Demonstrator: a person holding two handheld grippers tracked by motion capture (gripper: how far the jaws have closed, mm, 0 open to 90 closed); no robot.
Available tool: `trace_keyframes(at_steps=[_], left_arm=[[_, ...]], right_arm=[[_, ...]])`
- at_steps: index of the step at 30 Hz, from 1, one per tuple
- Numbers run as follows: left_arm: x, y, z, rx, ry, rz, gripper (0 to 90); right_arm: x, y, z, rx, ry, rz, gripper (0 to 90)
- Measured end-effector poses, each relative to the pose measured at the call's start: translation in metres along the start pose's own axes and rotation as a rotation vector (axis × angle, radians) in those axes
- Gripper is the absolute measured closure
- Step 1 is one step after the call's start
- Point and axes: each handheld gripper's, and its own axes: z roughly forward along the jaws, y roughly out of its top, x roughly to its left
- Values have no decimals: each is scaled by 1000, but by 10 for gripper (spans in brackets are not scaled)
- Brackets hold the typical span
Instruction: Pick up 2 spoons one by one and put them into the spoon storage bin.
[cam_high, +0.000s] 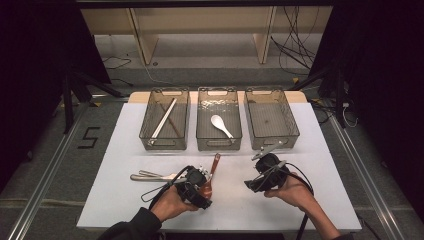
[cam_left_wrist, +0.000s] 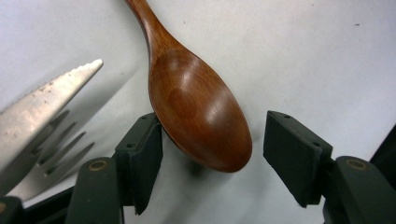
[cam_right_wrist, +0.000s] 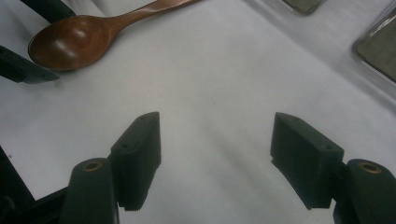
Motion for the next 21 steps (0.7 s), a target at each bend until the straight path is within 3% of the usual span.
trace_keyframes(at_steps=[10, 21], left_arm=[[2, 3, 1, -20, -10, -14, 451], [1, 6, 0, -15, -13, 7, 532]], right_arm=[[-1, -1, 0, 1, -2, 0, 343], [-1, -1, 0, 3, -1, 0, 343]])
